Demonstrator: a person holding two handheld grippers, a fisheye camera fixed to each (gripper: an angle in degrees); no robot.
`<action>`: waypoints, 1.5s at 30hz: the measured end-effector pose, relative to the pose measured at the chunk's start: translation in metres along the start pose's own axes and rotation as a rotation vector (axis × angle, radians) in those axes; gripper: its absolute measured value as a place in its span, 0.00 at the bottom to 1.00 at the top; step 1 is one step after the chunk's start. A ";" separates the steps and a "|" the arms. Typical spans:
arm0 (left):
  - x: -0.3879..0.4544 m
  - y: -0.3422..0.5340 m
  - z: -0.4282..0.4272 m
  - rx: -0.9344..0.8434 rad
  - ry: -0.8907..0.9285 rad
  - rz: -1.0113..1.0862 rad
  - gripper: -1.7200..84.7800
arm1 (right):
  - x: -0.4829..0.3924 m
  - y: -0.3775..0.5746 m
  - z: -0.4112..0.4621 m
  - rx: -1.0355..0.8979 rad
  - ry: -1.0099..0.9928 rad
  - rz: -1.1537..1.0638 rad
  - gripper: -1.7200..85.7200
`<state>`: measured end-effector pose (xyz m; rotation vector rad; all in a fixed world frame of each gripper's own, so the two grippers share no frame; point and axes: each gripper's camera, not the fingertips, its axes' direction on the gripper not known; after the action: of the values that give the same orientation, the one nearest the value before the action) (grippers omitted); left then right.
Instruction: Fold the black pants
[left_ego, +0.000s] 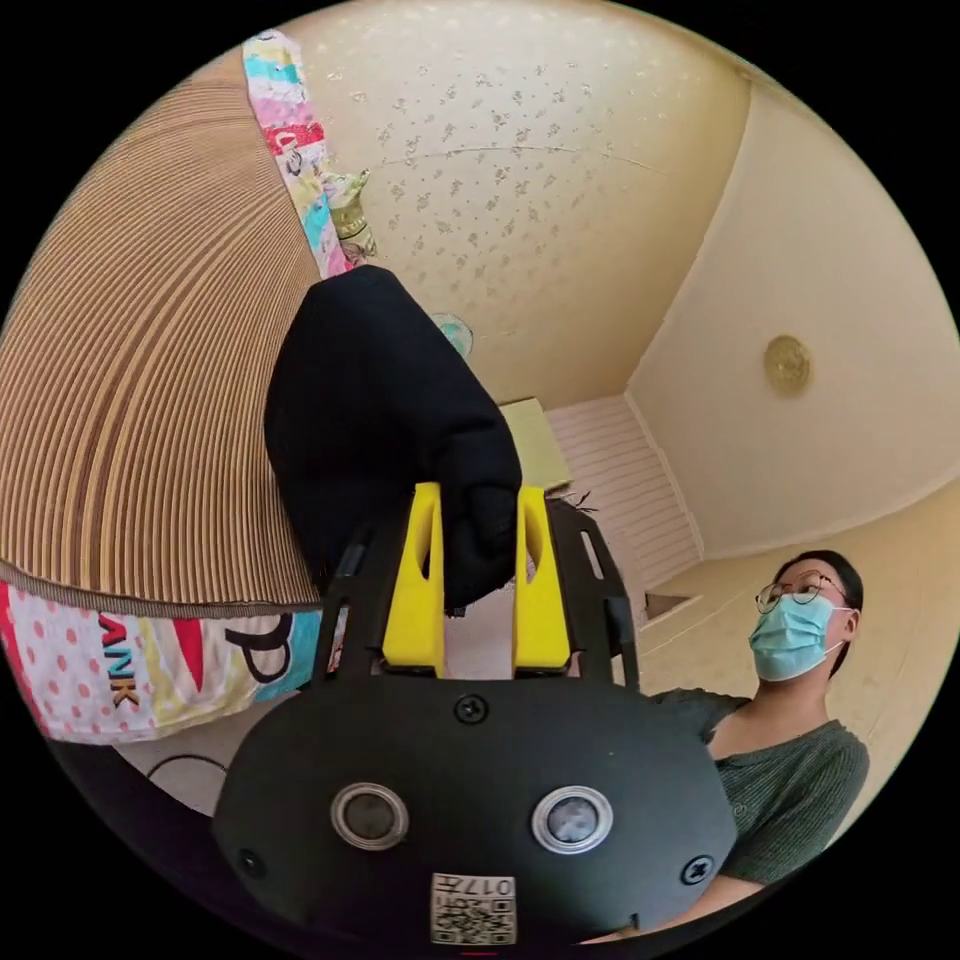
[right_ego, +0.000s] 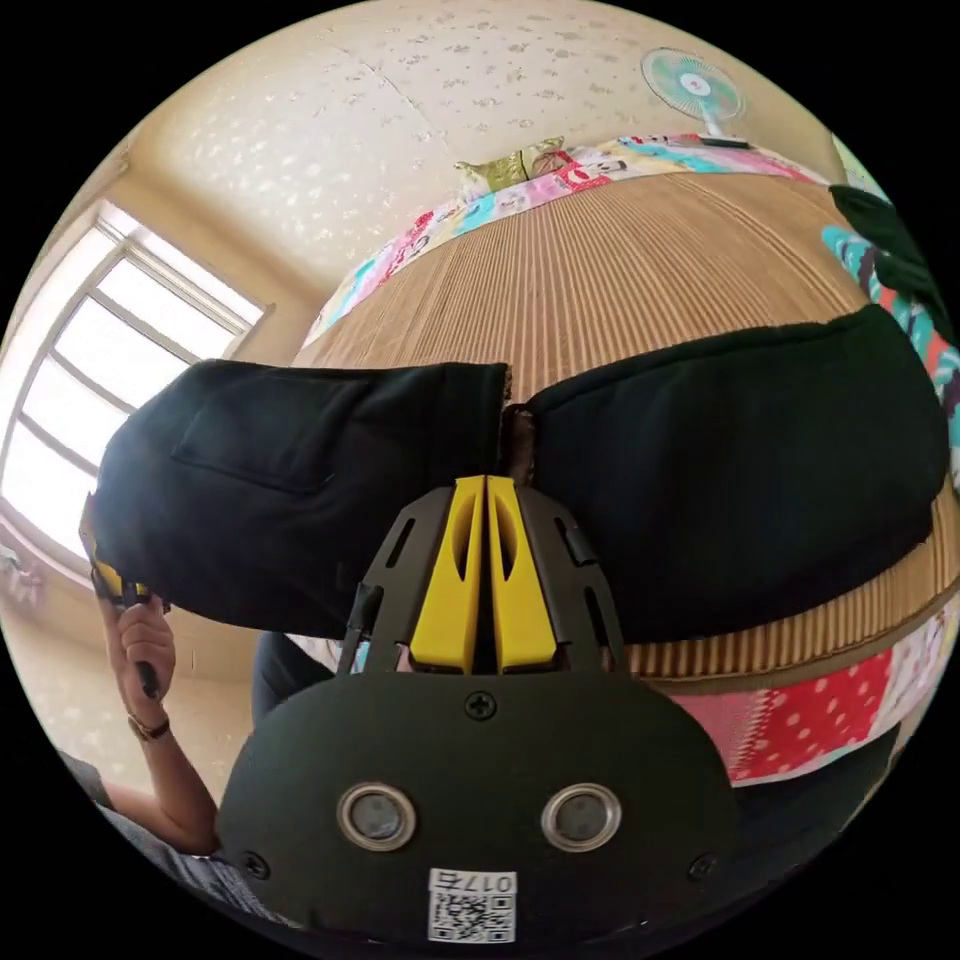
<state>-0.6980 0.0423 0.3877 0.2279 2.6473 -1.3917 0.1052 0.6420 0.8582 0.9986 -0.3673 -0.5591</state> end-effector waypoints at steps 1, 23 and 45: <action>0.014 -0.002 0.003 -0.012 -0.018 0.043 0.14 | 0.001 0.005 0.005 -0.012 -0.113 0.040 0.02; -0.127 0.081 0.278 -0.472 -0.629 0.181 0.07 | 0.175 0.102 -0.191 0.122 -0.241 0.400 0.04; -0.314 0.053 0.178 -0.451 -0.299 -0.370 0.22 | 0.169 -0.090 -0.180 -0.502 -0.713 0.003 0.22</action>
<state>-0.3703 -0.0962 0.3061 -0.5003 2.7304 -0.7770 0.3124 0.6263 0.6964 0.2879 -0.8105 -0.9456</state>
